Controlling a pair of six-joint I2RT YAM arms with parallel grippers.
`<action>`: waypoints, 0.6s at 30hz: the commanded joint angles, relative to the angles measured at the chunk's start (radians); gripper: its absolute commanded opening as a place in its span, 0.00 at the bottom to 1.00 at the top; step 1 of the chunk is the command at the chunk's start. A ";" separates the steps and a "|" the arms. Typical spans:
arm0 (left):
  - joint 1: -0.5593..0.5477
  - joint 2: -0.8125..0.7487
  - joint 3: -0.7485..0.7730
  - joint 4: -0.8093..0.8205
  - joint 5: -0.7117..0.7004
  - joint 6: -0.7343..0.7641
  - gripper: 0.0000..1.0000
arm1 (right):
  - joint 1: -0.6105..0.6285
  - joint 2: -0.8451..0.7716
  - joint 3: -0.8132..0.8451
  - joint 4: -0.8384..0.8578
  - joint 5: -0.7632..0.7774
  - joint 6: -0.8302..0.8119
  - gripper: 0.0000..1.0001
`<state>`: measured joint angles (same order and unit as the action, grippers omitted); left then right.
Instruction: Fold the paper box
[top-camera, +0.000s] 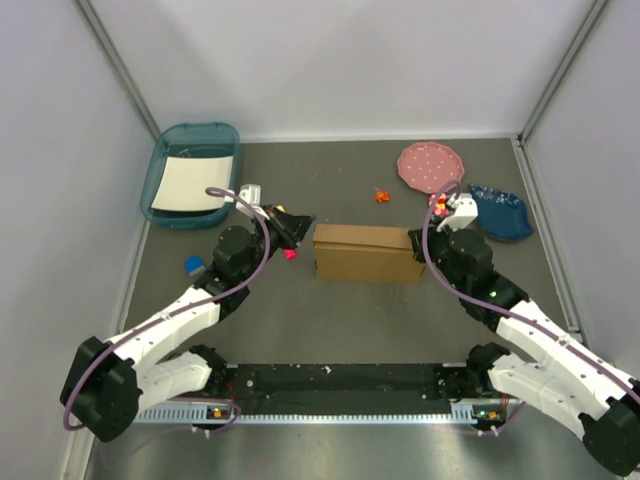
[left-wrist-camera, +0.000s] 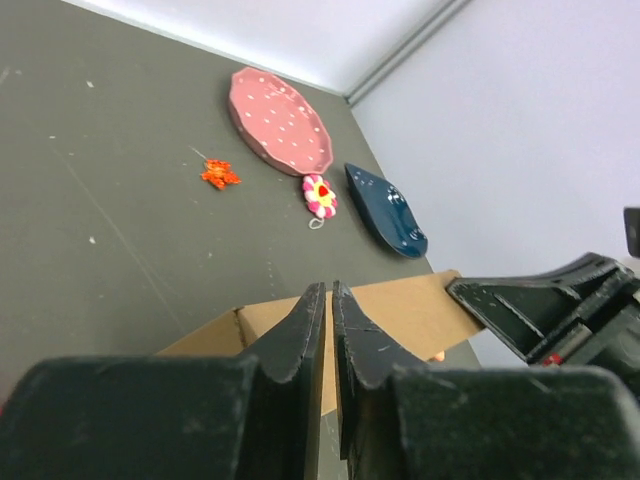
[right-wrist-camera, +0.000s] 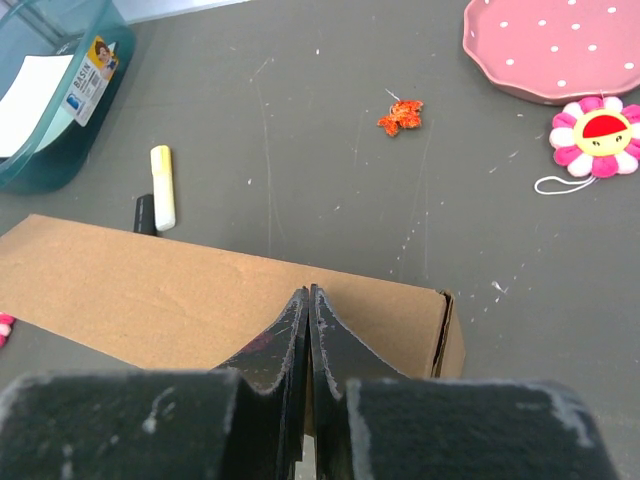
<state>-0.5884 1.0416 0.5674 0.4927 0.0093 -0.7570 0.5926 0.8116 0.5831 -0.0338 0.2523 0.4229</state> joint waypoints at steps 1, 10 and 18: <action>0.002 0.031 -0.030 0.080 0.106 -0.013 0.11 | 0.006 0.006 -0.032 -0.100 -0.018 -0.001 0.00; -0.001 0.133 -0.179 0.191 0.224 -0.085 0.08 | 0.006 -0.003 -0.031 -0.112 -0.013 -0.003 0.00; -0.001 0.104 -0.169 0.126 0.187 -0.044 0.09 | 0.006 -0.012 0.000 -0.130 -0.004 -0.009 0.00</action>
<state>-0.5770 1.1427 0.4137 0.7654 0.1505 -0.8383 0.5926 0.7982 0.5823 -0.0505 0.2516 0.4229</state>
